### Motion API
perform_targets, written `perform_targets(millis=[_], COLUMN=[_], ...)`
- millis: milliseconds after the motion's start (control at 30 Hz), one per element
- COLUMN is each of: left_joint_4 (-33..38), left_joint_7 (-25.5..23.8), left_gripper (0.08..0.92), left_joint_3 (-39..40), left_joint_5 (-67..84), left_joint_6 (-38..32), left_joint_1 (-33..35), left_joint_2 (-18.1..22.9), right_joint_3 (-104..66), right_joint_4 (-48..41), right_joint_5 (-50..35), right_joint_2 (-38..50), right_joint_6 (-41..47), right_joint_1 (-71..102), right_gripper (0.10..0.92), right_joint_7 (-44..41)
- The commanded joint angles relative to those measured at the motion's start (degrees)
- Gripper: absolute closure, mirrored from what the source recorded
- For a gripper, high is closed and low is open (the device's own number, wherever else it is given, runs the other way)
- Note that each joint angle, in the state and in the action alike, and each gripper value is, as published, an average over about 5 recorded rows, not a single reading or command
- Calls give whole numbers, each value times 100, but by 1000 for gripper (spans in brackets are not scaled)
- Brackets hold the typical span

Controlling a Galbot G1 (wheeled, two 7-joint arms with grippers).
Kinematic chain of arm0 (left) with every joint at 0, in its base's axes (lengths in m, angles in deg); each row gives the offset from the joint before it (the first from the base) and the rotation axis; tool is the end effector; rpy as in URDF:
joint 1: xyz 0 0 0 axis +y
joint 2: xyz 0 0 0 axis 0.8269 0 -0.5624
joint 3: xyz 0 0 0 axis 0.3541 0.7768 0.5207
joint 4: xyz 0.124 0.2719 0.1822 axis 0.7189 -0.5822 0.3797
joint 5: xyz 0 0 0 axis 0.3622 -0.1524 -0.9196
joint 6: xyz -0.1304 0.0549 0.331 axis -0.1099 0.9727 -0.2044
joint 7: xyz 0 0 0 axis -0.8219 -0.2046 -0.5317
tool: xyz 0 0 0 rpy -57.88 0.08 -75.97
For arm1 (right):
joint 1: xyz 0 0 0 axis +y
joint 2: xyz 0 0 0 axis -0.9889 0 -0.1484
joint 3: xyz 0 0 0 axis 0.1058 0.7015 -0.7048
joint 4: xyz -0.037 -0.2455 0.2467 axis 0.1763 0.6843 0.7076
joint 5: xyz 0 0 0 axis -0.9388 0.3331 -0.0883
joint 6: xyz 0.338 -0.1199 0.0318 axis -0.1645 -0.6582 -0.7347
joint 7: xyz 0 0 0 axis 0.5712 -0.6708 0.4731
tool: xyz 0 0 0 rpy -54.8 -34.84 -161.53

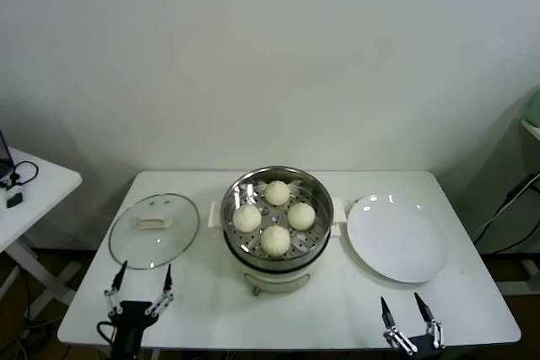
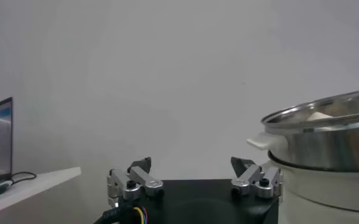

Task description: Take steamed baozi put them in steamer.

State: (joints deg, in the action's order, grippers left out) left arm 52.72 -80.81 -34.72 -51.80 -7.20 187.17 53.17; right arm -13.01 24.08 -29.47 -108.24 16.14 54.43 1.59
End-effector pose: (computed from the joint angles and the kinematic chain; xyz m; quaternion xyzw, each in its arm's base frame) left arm 0.1061 0.0621 -0.3625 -0.0268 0.9915 0.1266 0.0146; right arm 0.0648 -0.1063 -0.4255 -0.0773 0.9935 0.0834 0.0106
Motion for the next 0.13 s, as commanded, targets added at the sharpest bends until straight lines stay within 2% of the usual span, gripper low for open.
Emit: perform_targets(millis=[33,133], left_joint_4=[0,3], left_joint_7=[9,6], left_gripper=[177,177], left_joint_3=[9,13], left_joint_5=[3,0], left_joint_6=[2,-5], left_joint_1=[14,23], left_joint_2=[280,280], right_joint_3=[40,50], right_joint_4=[-7,-9], right_joint_5=[48,55], right_joint_2=[-22,-19], right_joint_6=[-23,-23], right_joint_1=[30,37], right_gripper=[203,203], right_joint_7=[29,31])
